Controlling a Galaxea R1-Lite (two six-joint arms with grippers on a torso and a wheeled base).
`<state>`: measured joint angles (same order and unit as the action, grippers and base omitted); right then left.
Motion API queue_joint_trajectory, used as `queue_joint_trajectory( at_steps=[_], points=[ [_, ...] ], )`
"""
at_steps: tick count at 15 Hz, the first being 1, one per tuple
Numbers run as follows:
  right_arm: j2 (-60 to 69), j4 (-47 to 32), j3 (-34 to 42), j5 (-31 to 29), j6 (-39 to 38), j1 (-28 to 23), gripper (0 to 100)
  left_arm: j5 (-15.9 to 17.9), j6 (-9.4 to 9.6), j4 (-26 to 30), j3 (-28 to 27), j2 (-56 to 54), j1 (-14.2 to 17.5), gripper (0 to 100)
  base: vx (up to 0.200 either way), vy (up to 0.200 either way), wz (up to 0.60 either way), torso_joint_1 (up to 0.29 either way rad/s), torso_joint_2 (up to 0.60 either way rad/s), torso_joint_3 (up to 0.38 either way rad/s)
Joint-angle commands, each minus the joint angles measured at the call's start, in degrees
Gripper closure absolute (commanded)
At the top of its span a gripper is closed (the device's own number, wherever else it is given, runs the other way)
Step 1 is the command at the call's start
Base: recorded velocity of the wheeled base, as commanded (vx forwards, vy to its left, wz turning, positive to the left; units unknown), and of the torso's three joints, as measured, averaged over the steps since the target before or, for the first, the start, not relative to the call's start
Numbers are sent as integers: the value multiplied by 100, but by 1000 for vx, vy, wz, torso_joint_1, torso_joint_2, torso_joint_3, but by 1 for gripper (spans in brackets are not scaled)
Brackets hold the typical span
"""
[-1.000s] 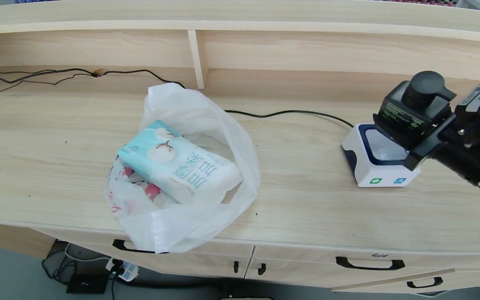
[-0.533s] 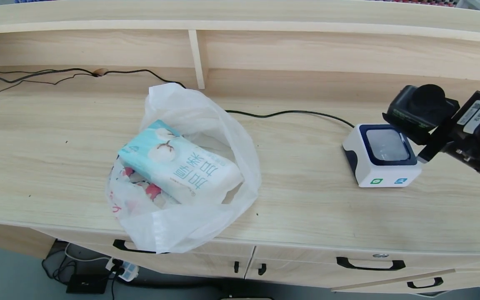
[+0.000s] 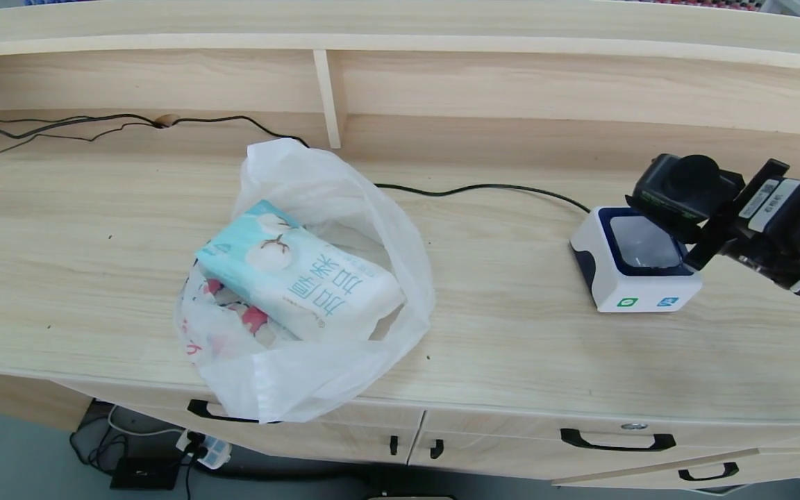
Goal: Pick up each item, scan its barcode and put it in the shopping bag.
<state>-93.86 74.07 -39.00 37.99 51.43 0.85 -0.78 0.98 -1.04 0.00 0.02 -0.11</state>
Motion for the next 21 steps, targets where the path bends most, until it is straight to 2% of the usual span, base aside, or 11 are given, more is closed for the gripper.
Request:
queue_joint_trajectory(
  at_steps=[1,8,11,13,17,21],
  points=[
    [-36,2,-29,7,-10,-24,100,-1,-1,-2,0,-2,2,0,0,0,0,0,0,0],
    [25,2,-11,60,-107,-24,100,-1,-10,-11,0,-2,2,0,0,0,0,0,0,0],
    [350,-42,41,-204,-599,73,100,-1,-1,7,0,-2,2,0,0,0,0,0,0,0],
    [807,-367,50,-450,-995,73,100,-1,-1,7,0,-2,2,0,0,0,0,0,0,0],
    [1818,-1879,24,-863,-1381,205,100,-1,-1,16,0,-2,2,0,0,0,0,0,0,0],
    [2003,-2090,-170,-1188,-1926,328,100,-1,-1,16,0,-2,2,0,0,0,600,-2,1,8]
  ],
)
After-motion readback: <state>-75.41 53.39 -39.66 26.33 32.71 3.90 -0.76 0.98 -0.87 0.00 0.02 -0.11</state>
